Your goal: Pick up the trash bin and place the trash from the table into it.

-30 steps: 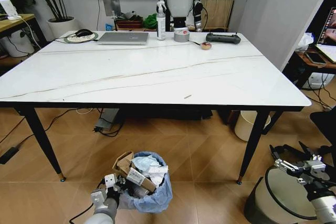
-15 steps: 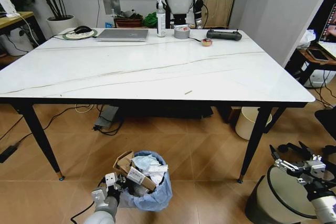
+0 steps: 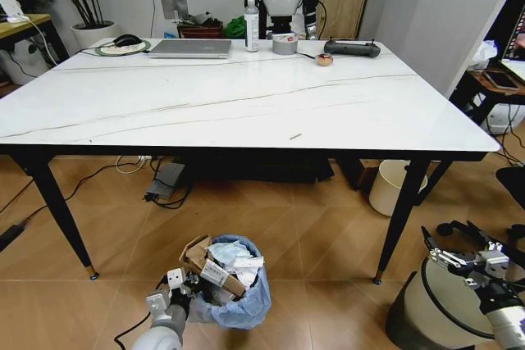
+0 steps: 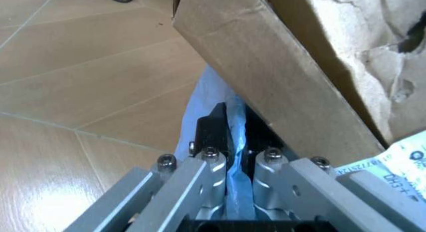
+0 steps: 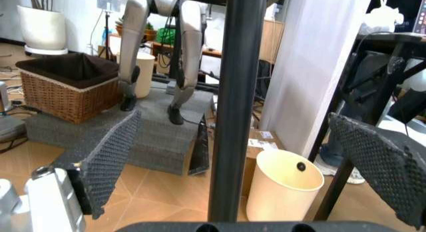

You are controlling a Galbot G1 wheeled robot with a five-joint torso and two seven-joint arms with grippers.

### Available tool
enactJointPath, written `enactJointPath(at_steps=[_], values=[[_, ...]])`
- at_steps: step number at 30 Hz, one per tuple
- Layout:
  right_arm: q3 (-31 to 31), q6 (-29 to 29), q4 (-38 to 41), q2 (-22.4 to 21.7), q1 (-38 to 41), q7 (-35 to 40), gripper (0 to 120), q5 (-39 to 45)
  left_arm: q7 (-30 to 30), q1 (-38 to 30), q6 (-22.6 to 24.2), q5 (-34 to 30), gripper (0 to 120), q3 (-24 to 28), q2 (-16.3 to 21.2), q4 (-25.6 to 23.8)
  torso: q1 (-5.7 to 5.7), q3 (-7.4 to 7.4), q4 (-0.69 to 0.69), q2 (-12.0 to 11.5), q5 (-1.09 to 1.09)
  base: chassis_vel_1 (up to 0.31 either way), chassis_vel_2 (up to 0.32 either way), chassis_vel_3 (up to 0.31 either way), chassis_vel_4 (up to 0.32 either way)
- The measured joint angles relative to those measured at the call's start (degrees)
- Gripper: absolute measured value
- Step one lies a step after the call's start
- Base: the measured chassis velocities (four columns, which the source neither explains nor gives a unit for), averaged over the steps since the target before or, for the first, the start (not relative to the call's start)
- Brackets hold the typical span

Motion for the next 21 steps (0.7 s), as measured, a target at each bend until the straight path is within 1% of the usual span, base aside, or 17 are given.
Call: enactJointPath(at_steps=[13,21], values=[[0.0,0.0,0.0,0.0,0.0,0.0,100,0.0,0.27,-1.07,-0.23,-0.01,0,0.79,-0.23,1.75,-0.97,-2.03,0.0,-2.98,0.0,0.0,0.0,0.0,0.0],[0.0,0.0,0.0,0.0,0.0,0.0,100,0.0,-0.17,-1.27,0.22,-0.37,0,1.03,-0.09,0.81,-1.52,-3.3,0.0,-4.81,0.0,0.0,0.0,0.0,0.0]])
